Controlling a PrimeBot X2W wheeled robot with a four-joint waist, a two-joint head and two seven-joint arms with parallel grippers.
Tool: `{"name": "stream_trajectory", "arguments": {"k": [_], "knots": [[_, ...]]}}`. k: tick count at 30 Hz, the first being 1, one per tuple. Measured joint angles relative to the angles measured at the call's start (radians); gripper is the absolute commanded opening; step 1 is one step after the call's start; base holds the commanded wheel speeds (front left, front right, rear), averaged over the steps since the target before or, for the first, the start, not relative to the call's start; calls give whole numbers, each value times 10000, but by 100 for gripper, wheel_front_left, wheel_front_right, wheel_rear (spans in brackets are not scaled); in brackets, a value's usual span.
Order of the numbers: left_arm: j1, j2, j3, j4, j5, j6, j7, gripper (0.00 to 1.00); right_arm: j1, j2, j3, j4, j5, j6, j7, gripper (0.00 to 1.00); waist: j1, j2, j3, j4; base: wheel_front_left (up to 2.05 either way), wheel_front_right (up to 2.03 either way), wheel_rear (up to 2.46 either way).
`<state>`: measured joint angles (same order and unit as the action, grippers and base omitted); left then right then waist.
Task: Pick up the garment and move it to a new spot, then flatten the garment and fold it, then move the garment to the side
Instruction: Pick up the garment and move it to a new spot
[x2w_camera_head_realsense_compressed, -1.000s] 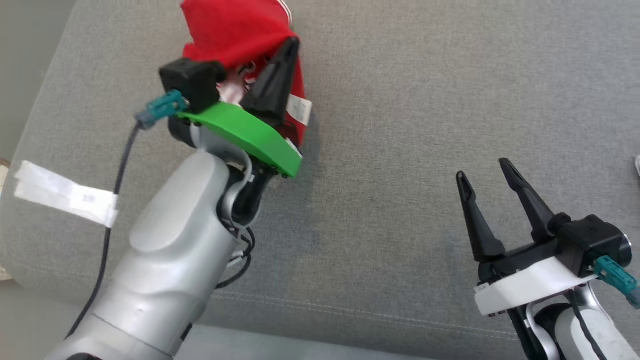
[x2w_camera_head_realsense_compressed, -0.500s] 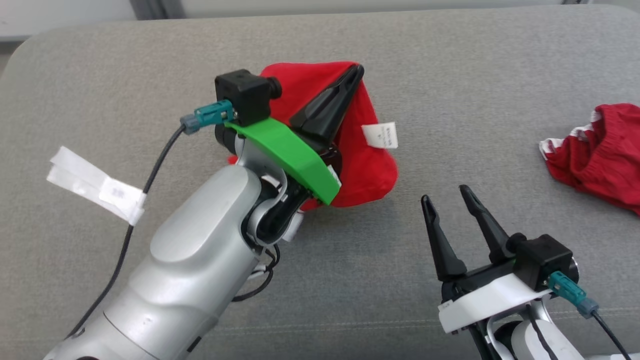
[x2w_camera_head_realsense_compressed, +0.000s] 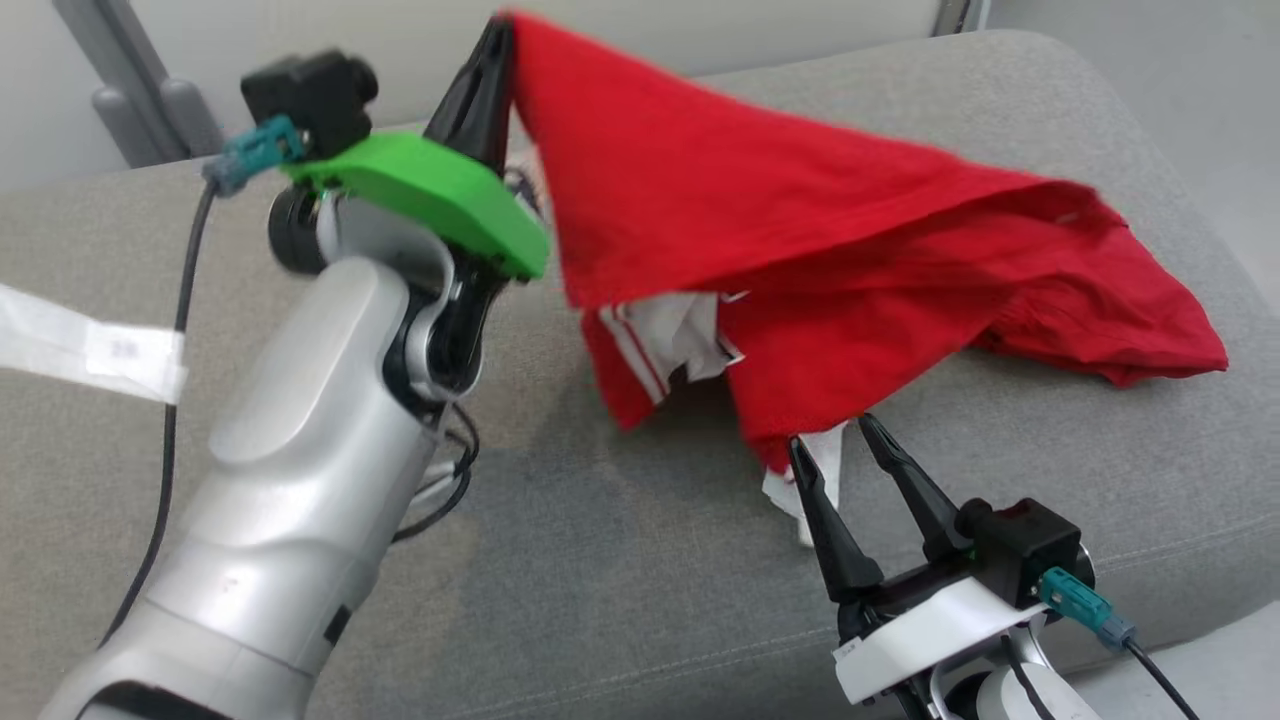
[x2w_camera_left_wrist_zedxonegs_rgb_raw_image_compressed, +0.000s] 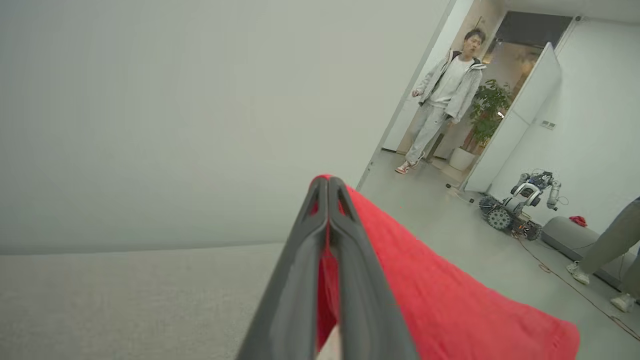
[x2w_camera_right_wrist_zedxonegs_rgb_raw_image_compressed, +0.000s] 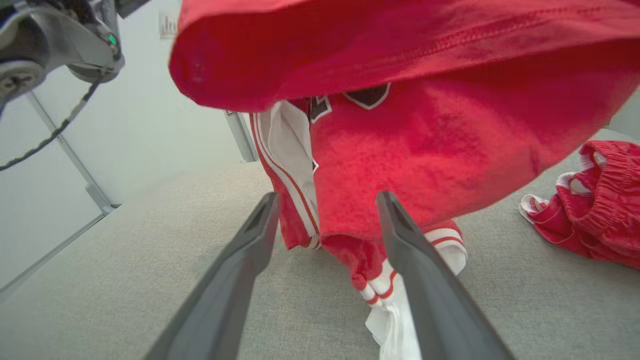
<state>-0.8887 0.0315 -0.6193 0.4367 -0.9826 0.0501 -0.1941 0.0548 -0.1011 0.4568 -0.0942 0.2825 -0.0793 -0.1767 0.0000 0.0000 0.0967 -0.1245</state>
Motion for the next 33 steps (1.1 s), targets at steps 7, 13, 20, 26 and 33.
{"name": "stream_trajectory", "arguments": {"k": [7,13,20,26,33], "knots": [[1902,545,-142,2180,-48,558,516,0,33,-29,-84,56,0,12,-121,100,0,0,-80,-420,0,0,0],[1861,780,706,2554,-107,562,-98,0,30,-113,-211,73,-19,-13,-150,100,0,0,148,-280,0,0,0],[1685,926,1689,3118,-107,660,-516,0,-21,-153,-169,174,-35,-4,-174,100,0,0,355,27,0,0,0],[1490,1709,2805,3712,-105,738,-579,0,-63,-186,-174,291,-36,-2,-174,100,0,0,514,161,0,0,0],[1494,1691,3843,3889,-184,742,-577,0,-66,-178,-234,359,-35,-8,-174,100,0,0,666,281,0,0,0]]}}
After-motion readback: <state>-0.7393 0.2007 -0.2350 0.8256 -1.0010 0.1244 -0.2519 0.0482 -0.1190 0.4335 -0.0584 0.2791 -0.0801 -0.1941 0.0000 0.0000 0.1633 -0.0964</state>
